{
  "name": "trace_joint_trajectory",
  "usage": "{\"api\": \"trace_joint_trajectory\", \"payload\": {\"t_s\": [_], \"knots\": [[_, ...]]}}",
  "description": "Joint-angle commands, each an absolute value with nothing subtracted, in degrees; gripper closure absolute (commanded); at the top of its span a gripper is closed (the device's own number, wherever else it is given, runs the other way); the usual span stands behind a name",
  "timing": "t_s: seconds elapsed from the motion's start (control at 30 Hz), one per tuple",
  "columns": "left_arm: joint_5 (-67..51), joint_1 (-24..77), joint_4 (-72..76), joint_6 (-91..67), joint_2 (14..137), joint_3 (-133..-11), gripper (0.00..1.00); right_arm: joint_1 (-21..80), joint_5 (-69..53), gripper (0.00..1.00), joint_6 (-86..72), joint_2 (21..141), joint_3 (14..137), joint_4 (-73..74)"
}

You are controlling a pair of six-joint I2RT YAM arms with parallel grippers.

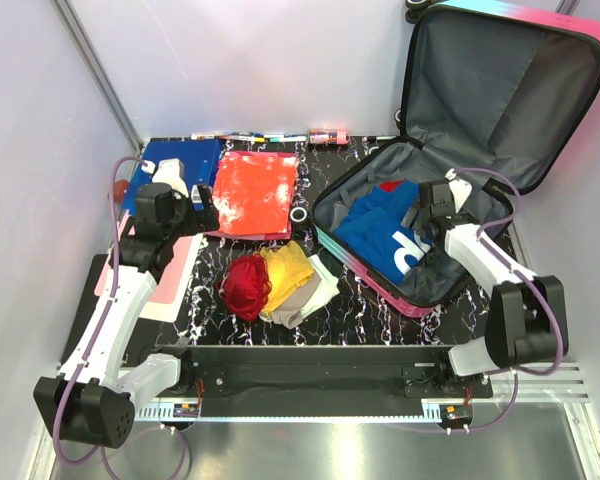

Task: Pack the luggage
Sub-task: Place the clothes in the luggage.

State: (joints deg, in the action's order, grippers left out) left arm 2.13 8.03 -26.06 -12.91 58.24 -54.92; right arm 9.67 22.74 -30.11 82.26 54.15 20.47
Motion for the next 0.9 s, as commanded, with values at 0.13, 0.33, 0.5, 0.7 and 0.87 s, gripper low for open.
{"api": "trace_joint_trajectory", "payload": {"t_s": [0.13,0.33,0.5,0.7,0.87], "knots": [[2.37,8.35,-24.08,-11.95,57.57,-55.11,0.01,9.41,13.37,0.43,-32.25,92.36,59.23,19.87],[2.55,8.35,-24.08,-11.78,57.74,-55.2,0.01,9.49,9.76,0.62,-34.01,95.79,60.2,16.53],[2.9,8.26,-24.17,-11.6,57.92,-55.2,0.01,9.49,9.05,0.66,-34.89,99.13,62.14,14.59],[3.08,8.26,-24.26,-11.51,58.18,-55.28,0.01,9.49,9.58,0.68,-34.1,102.21,65.21,13.01],[3.25,8.26,-24.26,-11.51,58.27,-55.2,0.01,9.49,10.2,0.64,-33.58,102.13,65.74,13.01]]}}
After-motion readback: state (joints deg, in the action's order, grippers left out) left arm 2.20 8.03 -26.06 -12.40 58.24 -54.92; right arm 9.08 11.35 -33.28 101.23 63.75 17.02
